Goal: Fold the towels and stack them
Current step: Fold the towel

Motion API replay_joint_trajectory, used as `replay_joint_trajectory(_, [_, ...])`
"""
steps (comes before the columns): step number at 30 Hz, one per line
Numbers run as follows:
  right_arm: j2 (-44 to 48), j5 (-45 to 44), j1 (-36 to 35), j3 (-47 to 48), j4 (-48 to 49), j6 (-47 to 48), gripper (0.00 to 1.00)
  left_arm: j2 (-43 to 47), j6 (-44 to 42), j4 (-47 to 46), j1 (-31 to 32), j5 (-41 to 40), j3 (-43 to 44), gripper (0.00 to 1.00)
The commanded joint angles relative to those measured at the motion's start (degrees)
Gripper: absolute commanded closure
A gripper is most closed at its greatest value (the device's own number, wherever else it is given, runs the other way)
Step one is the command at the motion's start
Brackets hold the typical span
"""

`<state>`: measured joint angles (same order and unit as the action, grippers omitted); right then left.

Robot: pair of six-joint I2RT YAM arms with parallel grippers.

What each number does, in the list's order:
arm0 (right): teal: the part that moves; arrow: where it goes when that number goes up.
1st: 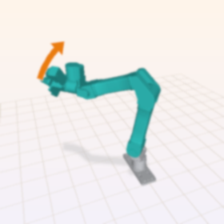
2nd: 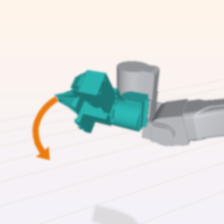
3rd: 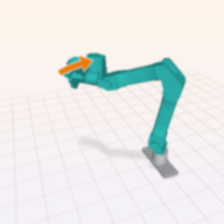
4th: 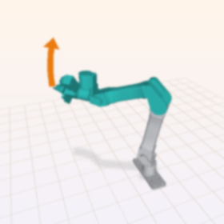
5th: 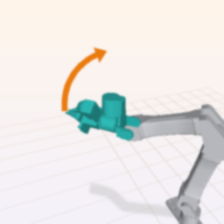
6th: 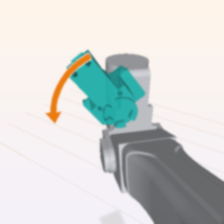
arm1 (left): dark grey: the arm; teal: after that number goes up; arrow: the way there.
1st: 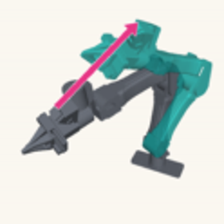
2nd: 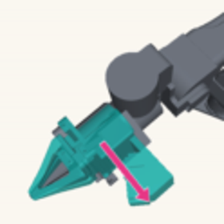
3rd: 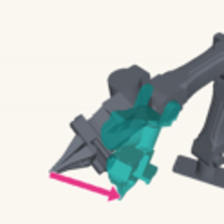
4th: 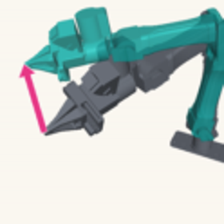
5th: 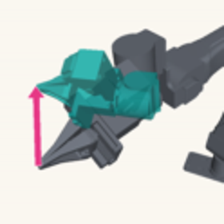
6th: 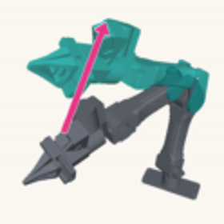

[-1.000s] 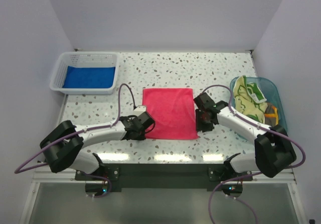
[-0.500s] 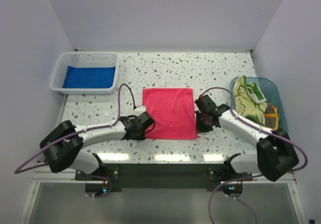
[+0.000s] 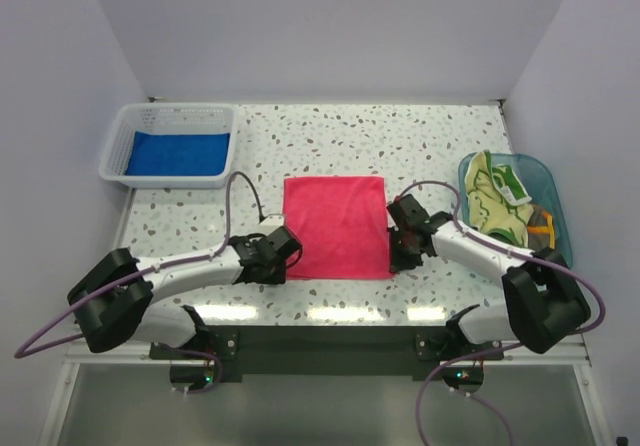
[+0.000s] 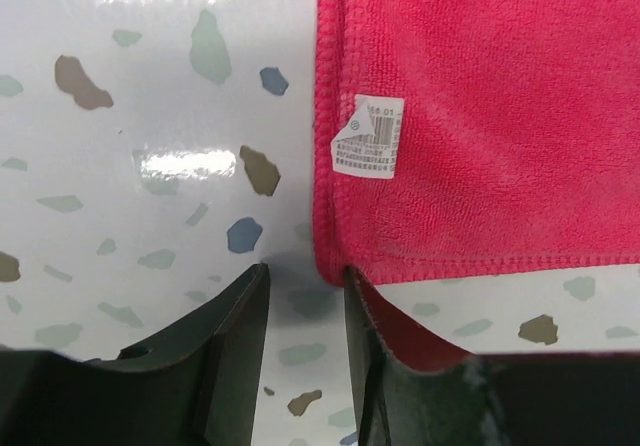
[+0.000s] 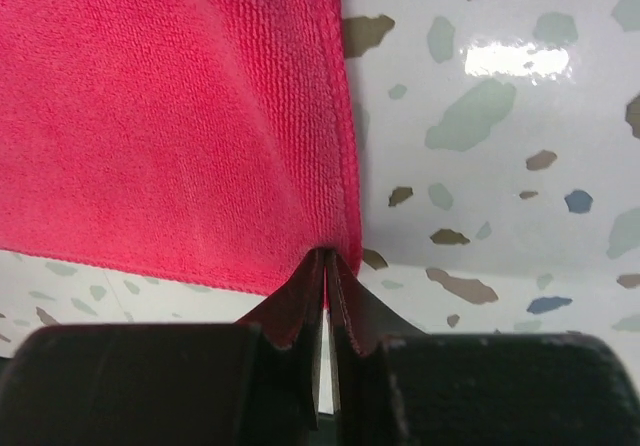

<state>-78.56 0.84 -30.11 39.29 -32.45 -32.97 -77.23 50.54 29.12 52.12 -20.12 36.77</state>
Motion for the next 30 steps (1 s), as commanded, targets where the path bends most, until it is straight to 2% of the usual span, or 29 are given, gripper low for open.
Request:
replay_joint_trajectory(1, [3.4, -3.2, -0.2, 4.5, -5.7, 3.4, 0.89, 2.3, 1.1, 6.9, -0.4, 2.0, -0.2, 0.58])
replay_joint_trajectory(6, [0.5, -5.9, 0.6, 16.7, -10.6, 11.8, 0.69, 4.5, -7.2, 10.5, -1.3, -3.0, 11.0, 0.46])
replay_joint_trajectory(7, [-0.4, -5.2, 1.1, 20.5, -10.9, 15.4, 0.63, 4.6, -11.7, 10.5, -2.2, -3.7, 12.5, 0.38])
replay_joint_trajectory(8, [-1.6, -4.5, 2.3, 22.3, -10.9, 17.4, 0.6, 4.5, -14.3, 9.7, -3.4, -3.4, 13.9, 0.36])
replay_joint_trajectory(10, [-6.0, -3.4, 3.6, 28.3, -11.8, 22.4, 0.54, 4.2, -19.5, 7.9, -8.7, -2.1, 17.0, 0.29])
replay_joint_trajectory(12, [-9.3, -2.9, 5.1, 32.7, -12.5, 25.6, 0.52, 2.8, -28.3, 2.5, -14.3, 1.5, 18.9, 0.26])
replay_joint_trajectory(15, [-15.0, -1.0, 7.4, 39.4, -10.8, 29.0, 0.58, -2.8, -35.1, -3.4, -20.7, 3.4, 23.1, 0.28])
replay_joint_trajectory(16, [-17.7, 0.5, 8.1, 41.6, -9.1, 29.7, 0.67, -4.6, -35.9, -5.0, -22.0, 4.6, 24.2, 0.3])
replay_joint_trajectory(17, [-19.1, 1.1, 9.2, 42.7, -8.6, 30.0, 0.72, -8.4, -37.0, -7.3, -23.2, 6.5, 27.0, 0.32])
replay_joint_trajectory(19, [-23.6, 1.5, 10.0, 46.4, -7.6, 30.6, 0.77, -12.7, -38.2, -8.8, -25.0, 7.5, 30.2, 0.39])
replay_joint_trajectory(23, [-30.6, 3.5, 11.6, 50.4, -5.2, 30.6, 0.79, -24.9, -39.3, -10.3, -25.4, 8.3, 40.4, 0.46])
replay_joint_trajectory(26, [-34.1, 4.4, 11.8, 52.8, -3.5, 31.3, 0.8, -30.9, -39.8, -10.7, -25.4, 9.5, 45.6, 0.51])
replay_joint_trajectory(30, [-40.2, 5.8, 12.5, 55.5, -3.1, 31.5, 0.81, -36.0, -41.0, -11.1, -25.4, 9.2, 48.4, 0.57])
